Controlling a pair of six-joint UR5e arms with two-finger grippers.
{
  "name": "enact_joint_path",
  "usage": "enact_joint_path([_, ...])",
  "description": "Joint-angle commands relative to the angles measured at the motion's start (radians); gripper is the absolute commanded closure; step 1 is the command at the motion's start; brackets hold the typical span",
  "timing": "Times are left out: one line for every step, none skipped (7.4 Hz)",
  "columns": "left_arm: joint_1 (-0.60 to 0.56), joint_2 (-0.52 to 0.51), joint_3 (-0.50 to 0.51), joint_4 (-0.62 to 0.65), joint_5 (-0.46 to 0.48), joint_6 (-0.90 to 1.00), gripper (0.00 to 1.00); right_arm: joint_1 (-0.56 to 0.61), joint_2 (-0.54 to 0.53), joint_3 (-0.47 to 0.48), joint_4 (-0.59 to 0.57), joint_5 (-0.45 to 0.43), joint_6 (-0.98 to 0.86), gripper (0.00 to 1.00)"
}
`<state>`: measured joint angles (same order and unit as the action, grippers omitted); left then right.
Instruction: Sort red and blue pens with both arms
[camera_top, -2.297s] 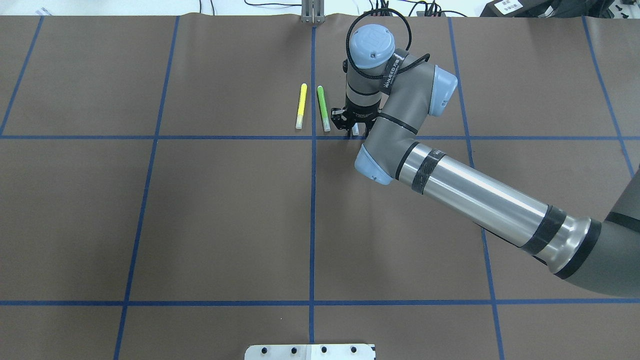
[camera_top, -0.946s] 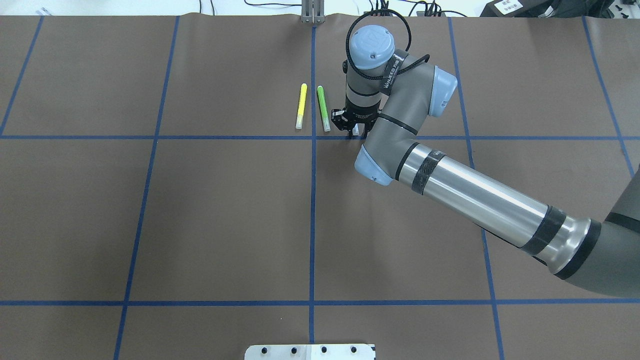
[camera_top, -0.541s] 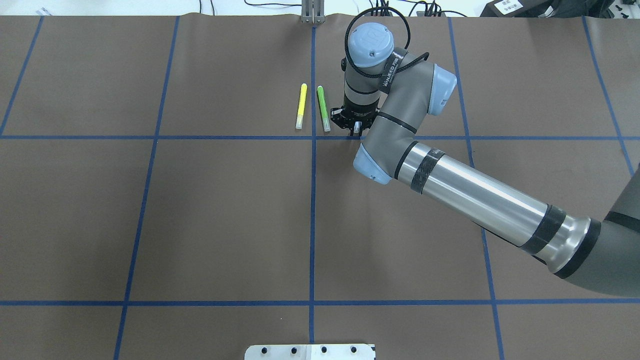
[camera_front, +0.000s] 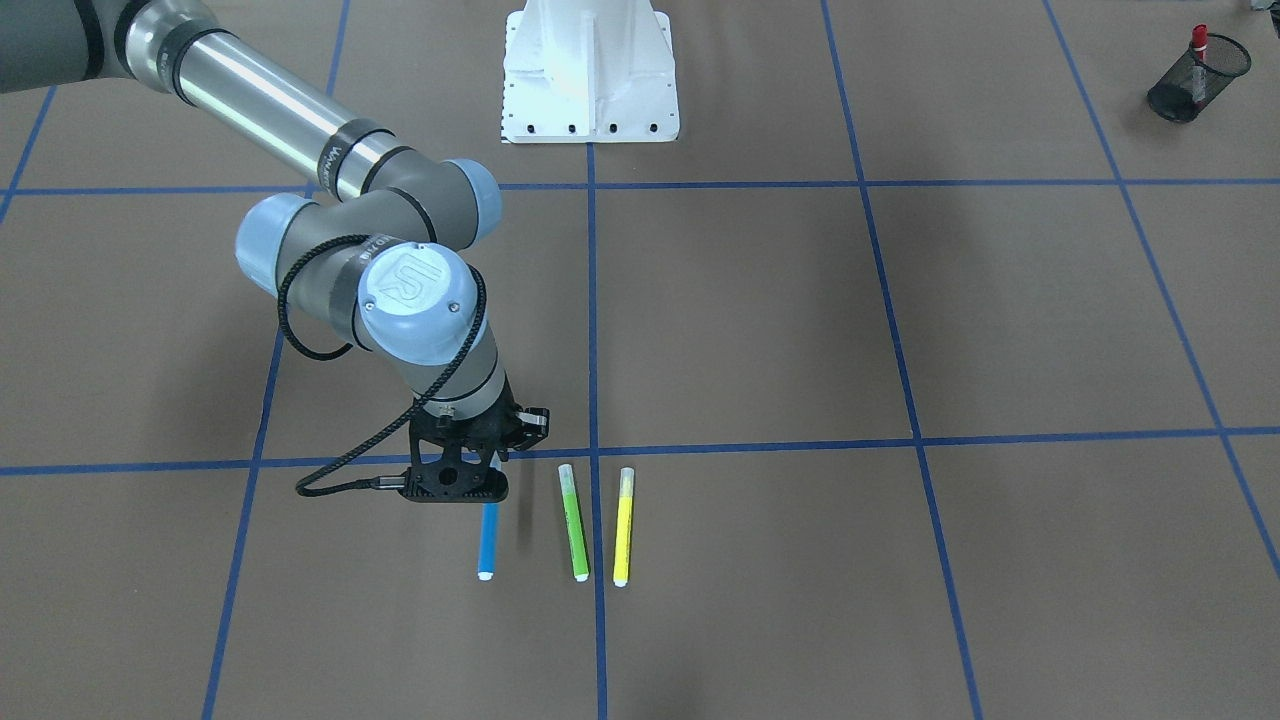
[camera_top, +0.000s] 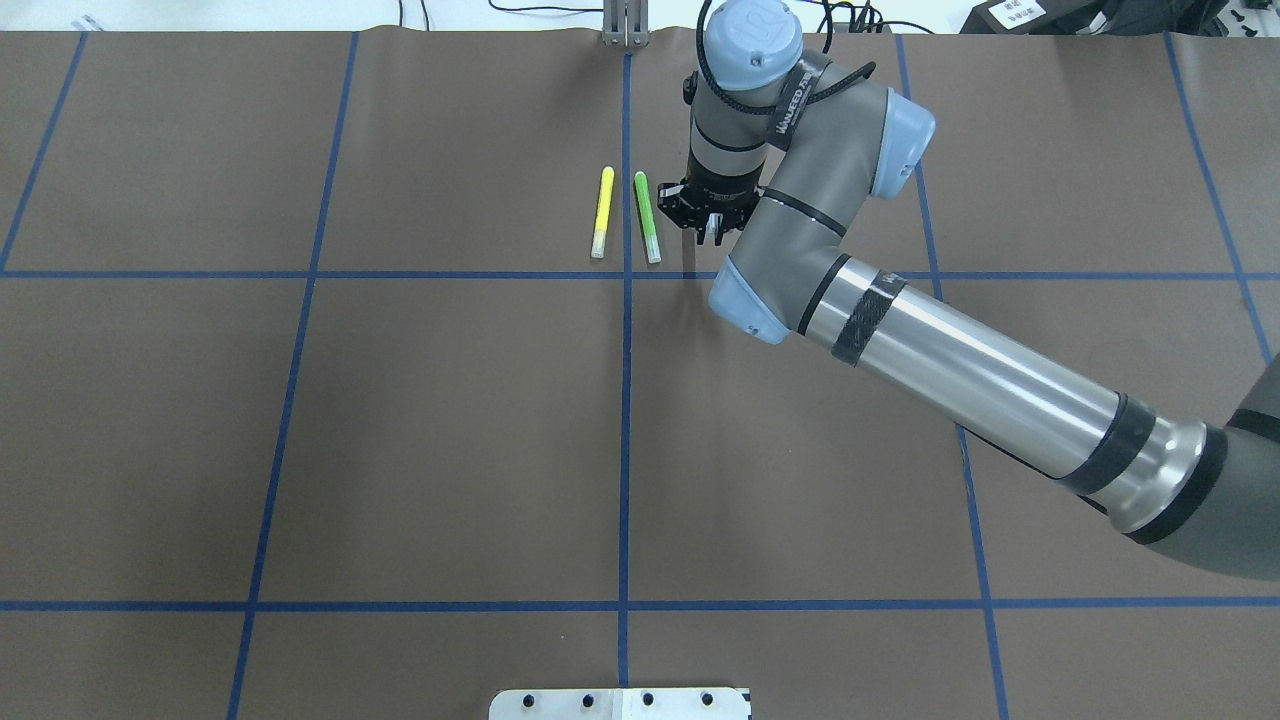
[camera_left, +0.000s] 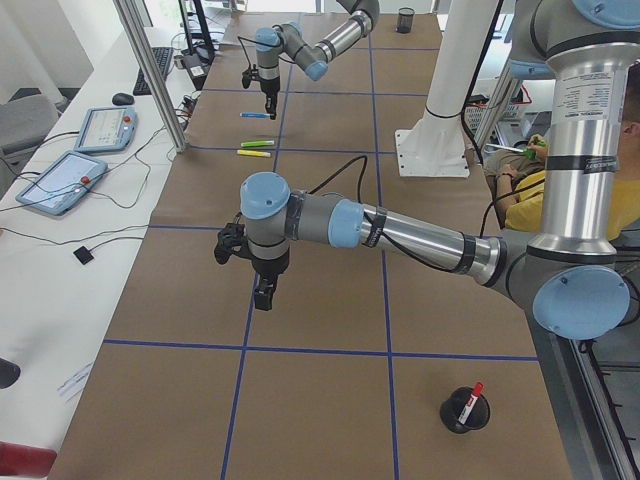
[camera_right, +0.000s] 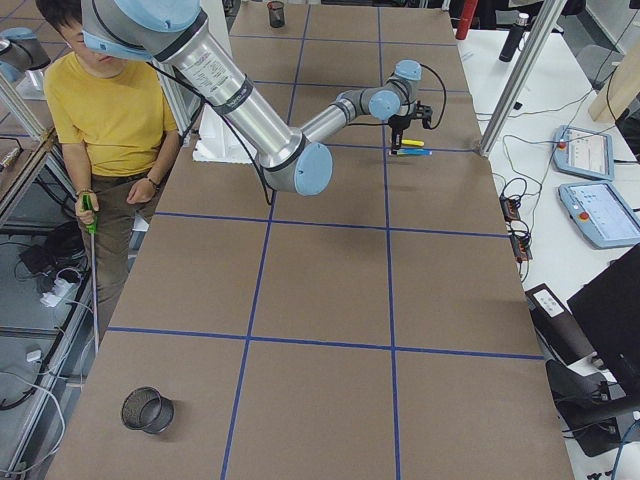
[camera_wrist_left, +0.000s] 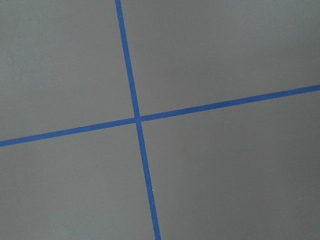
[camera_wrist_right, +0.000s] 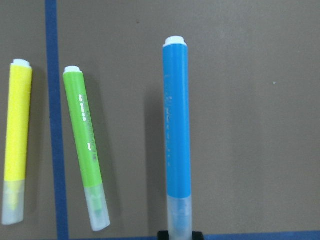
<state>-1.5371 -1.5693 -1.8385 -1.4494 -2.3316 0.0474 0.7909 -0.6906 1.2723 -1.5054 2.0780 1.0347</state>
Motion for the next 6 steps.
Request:
enact_joint_path([0.0,0.008,0.001,-0.002,0.0,0.005,0.0,0.056,-0.137,0.234,-0.128,0.048,-0.088,1.0])
enact_joint_path([0.0,0.015,0.001,-0.002,0.0,0.009,0.0,0.088,-0.2,0.34,-0.2,0.053,-0.161,1.0])
enact_joint_path([0.0,0.015,0.013,-0.002,0.0,0.003,0.0,0.123,-0.257,0.442,-0.278,0.074,-0.232,1.0])
enact_joint_path([0.0,0.02,0.051,-0.003,0.0,0.012,0.0,0.148,-0.307,0.525,-0.336,0.077,-0.289,1.0])
enact_joint_path([0.0,0.021,0.054,-0.021,0.0,0.015,0.0,0.172,-0.337,0.57,-0.366,0.077,-0.327,1.0])
enact_joint_path([-0.003,0.029,0.055,-0.041,-0.003,0.016,0.0,0.194,-0.375,0.608,-0.375,0.077,-0.349,1.0])
